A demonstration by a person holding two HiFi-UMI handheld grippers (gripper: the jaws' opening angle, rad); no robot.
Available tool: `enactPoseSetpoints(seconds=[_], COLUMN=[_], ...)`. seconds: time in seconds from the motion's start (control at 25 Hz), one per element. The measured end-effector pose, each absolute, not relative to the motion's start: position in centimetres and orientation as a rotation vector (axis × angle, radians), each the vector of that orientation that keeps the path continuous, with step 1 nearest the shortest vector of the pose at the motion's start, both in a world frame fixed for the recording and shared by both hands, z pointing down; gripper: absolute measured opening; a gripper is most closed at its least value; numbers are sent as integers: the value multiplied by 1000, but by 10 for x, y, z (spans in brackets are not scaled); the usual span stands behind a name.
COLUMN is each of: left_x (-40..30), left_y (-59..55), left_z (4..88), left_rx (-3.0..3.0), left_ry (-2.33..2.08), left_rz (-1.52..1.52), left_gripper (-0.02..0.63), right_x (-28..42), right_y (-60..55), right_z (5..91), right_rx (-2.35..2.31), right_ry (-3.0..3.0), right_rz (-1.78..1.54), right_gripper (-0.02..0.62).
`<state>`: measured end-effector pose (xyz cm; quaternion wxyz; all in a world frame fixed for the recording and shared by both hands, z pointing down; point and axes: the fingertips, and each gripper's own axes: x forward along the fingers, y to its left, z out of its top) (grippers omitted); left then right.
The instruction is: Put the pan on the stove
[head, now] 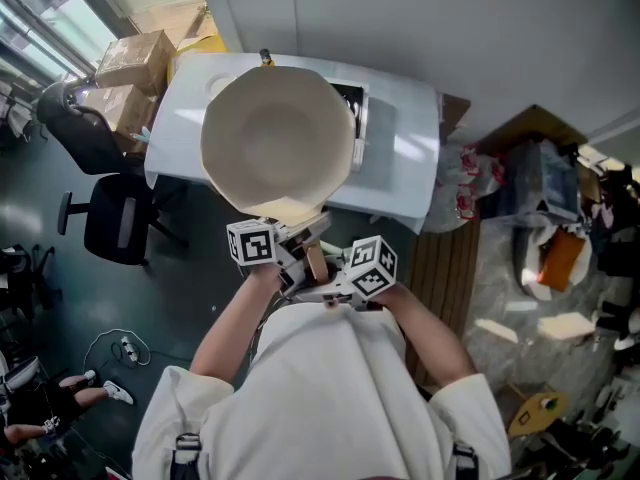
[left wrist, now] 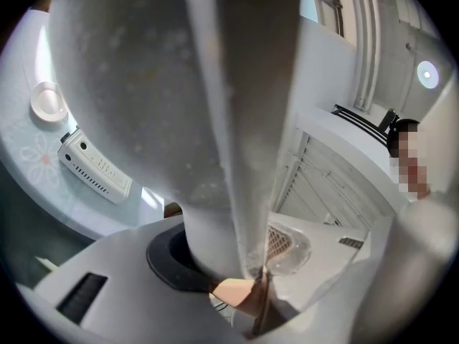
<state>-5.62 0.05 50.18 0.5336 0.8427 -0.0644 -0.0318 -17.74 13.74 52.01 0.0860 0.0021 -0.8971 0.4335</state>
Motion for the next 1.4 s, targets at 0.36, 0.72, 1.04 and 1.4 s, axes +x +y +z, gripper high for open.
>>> enactPoseSetpoints(seconds=[0.36,0.72,1.04,1.4], left_x=[-21,23,56,78], left_y=[-29,-68,-103,-129], left_z=[511,522,522,537], left_rx=[1987,1990,2005,1994], left_ry=[-185,-255,-305,-286], left_rz=[-132,-161,-185,-193], left_gripper=[176,178,178,181], right_x=[-135,-82,-42,-22], right_y=[114,83,53,26], right_z=[529,538,543,558], right_rx=[-60,-165,-229,-219], right_ry=[-2639,-2615,-2598,-2588], right_rz=[1274,1247,1218,1224], right_gripper=[126,126,126,126])
